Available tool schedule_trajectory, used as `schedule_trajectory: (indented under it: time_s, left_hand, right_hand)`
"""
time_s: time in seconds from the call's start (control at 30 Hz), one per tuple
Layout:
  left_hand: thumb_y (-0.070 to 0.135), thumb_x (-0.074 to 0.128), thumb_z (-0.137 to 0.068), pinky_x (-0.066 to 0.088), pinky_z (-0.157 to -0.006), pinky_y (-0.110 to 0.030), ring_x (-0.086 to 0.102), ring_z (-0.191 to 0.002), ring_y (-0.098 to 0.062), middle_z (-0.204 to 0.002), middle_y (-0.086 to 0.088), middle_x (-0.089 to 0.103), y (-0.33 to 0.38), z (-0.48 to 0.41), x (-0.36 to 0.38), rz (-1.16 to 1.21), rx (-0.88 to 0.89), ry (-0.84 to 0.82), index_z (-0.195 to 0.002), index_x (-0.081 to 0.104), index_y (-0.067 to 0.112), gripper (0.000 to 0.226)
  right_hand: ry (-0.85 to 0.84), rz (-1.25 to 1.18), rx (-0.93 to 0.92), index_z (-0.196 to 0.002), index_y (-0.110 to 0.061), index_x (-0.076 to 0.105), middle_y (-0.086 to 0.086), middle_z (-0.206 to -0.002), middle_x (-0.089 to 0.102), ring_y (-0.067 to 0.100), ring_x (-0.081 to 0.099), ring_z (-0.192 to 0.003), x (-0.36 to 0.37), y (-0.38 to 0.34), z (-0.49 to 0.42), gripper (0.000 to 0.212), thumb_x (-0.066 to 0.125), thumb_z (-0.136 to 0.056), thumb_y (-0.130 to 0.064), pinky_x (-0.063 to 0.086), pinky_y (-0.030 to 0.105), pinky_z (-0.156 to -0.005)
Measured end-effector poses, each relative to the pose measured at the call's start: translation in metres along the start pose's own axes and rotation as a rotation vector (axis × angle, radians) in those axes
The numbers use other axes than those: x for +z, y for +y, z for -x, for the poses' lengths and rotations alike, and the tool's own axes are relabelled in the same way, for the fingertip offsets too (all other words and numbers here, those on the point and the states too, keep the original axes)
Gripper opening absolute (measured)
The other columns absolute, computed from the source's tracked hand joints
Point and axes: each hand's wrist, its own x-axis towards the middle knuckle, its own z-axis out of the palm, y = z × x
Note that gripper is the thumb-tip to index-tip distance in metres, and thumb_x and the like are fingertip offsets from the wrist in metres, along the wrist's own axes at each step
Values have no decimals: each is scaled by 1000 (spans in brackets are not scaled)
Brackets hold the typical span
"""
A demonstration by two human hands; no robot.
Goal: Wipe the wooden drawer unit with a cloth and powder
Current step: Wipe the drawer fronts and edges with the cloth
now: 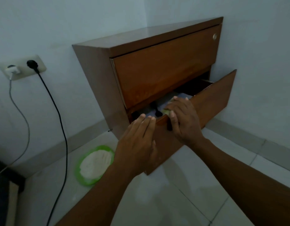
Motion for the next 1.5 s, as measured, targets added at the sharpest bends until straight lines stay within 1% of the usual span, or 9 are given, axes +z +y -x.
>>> schedule_trajectory:
  time_s: [0.23, 0.67, 0.9, 1.1, 1.2, 1.3, 1.37, 1.43, 1.5]
  left_hand:
    - [42, 37, -100, 4, -124, -36, -3, -152, -21, -166, -8, 4, 15, -77, -11, -161, 246, -330, -157, -1, 10, 75]
    - [48, 40, -101, 2, -124, -34, -6, -152, -17, -167, -4, -2, 37, -184, 24, -180, 394, -394, -157, -6, 13, 81]
    - [52, 47, -96, -6, -123, -30, -20, -148, -8, -165, 7, -16, 51, -191, 41, 14, 268, -461, -154, -21, 21, 95]
    - [53, 49, -95, -7, -122, -29, -20, -149, -9, -165, 6, -14, 49, -192, 44, 3, 279, -426, -155, -19, 22, 95]
    - [51, 46, -95, -8, -122, -28, -22, -148, -7, -165, 7, -14, 45, -190, 46, -11, 283, -402, -155, -17, 23, 92]
    - [46, 36, -96, -9, -121, -27, -20, -148, -5, -166, 7, -11, 45, -187, 46, 11, 280, -394, -156, -12, 22, 81]
    - [45, 26, -93, -10, -119, -24, -18, -148, -3, -166, 8, -8, 45, -186, 44, 57, 261, -404, -157, -8, 22, 76]
    - [45, 22, -92, -12, -117, -22, -18, -147, -1, -166, 9, -7, 44, -187, 43, 83, 239, -419, -158, -6, 22, 75]
    - [46, 22, -92, -10, -118, -23, -17, -148, -2, -166, 9, -6, 43, -188, 43, 94, 236, -416, -158, -5, 22, 75]
  right_hand:
    - [157, 56, 189, -111, 1, 68, 17, -120, 66, 31, 51, -129, -2, 80, -12, 44, 33, -104, -24, 35, 48, -112]
    - [288, 79, 276, -113, -1, 69, 14, -117, 67, 30, 56, -119, -24, 227, -42, 35, 39, -104, -17, 37, 47, -112]
    - [497, 60, 597, -130, -7, 62, 14, -136, 58, 27, 50, -127, -18, 265, -46, 34, 45, -101, -11, 34, 26, -112]
    - [773, -225, 1256, -128, -12, 62, 10, -125, 63, 23, 58, -116, -13, 218, -26, 35, 43, -99, -8, 33, 9, -88]
    - [926, -204, 1143, -128, -12, 61, 5, -128, 62, 16, 57, -119, 1, 136, -16, 32, 47, -99, -12, 40, 18, -101]
    - [743, -183, 941, -141, -12, 49, 5, -149, 48, 13, 41, -139, 30, 72, 7, 40, 41, -103, -18, 32, 30, -115]
    - [485, -203, 805, -155, -17, 23, 4, -164, 20, 15, 14, -152, 49, 60, 22, 52, 29, -104, -29, 11, 37, -124]
    - [359, -185, 754, -157, -21, 3, -1, -166, -2, 14, -5, -153, 56, 74, 29, 59, 19, -102, -37, -8, 34, -123]
    - [355, -175, 773, -157, -18, 2, -1, -166, -5, 13, -8, -153, 55, 97, 29, 61, 16, -102, -39, -9, 31, -123]
